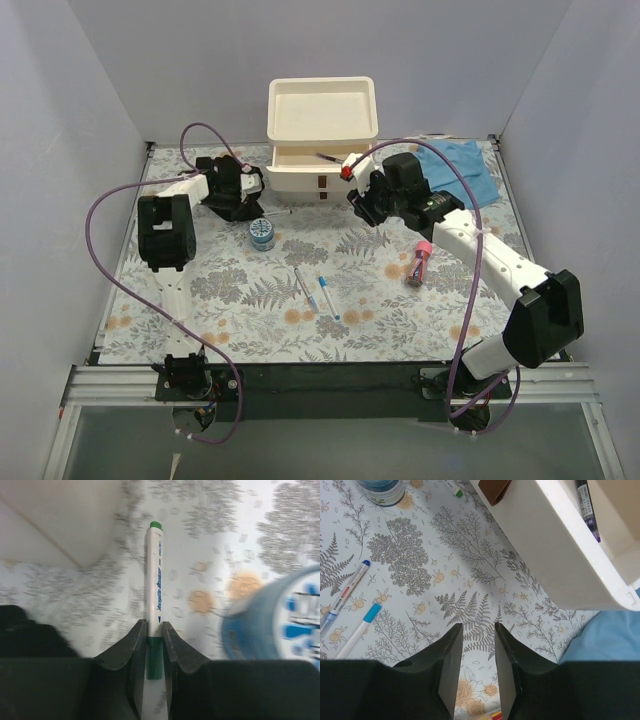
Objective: Sort the stationery into containers
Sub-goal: Pick up the pen from the center of the board, then place the pen in the drawer.
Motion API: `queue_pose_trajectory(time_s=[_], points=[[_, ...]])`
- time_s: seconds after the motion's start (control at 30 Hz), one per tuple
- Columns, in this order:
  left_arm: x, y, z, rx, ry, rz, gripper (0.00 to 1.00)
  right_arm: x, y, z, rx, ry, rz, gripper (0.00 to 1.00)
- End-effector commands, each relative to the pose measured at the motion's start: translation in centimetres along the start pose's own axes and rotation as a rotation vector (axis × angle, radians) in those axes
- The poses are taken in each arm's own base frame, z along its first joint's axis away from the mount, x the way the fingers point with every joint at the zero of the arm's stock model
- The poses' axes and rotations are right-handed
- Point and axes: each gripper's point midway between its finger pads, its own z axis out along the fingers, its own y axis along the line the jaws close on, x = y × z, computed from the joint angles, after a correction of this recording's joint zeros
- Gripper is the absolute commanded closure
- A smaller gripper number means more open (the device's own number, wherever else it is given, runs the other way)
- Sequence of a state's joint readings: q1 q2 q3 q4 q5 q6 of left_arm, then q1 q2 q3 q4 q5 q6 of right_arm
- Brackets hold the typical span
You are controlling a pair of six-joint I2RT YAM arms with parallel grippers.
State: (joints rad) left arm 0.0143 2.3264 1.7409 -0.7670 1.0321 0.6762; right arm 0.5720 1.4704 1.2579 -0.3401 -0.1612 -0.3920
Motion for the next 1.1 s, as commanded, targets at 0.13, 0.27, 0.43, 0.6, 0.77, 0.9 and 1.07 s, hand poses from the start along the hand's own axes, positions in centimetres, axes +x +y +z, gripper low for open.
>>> queue_pose_trajectory(time_s=[0.13,0.27,0.43,0.6,0.77,0.9,1.07], points=[[-4.7,-1.7,-5.0,-0.146,0.008,0.009,1.0,-2.4,-0.3,-2.2,0.02,-0.086,-0.015,0.61],[-5.0,1.1,-8.6,-0.318,0.063,0.06,1.0,-1.5,1.0,-3.0,-0.021,-0.079,0.021,0.61],[-7.4,1.6,-13.1,-0.426,0.058,0.099,1.0,0.5,2.8,-3.9,-0.056,-0.041,0.095,0.59],[-10.5,0.4,-15.6,-0.434,0.105,0.28,1.0,2.8,4.0,-4.1,-0.073,-0.001,0.123,0.59],[-16.8,2.0,-18.6,-0.51,0.046,0.353,1.0,3.2,3.7,-4.0,-0.06,0.011,0.109,0.6],[-21.7,2.9,-21.0,-0.599,-0.044,0.355,1.0,3.5,3.9,-4.2,-0.062,0.007,0.106,0.59],[-26.5,2.6,-22.4,-0.646,-0.156,0.4,1.0,3.9,4.1,-4.7,-0.053,0.006,0.103,0.59]])
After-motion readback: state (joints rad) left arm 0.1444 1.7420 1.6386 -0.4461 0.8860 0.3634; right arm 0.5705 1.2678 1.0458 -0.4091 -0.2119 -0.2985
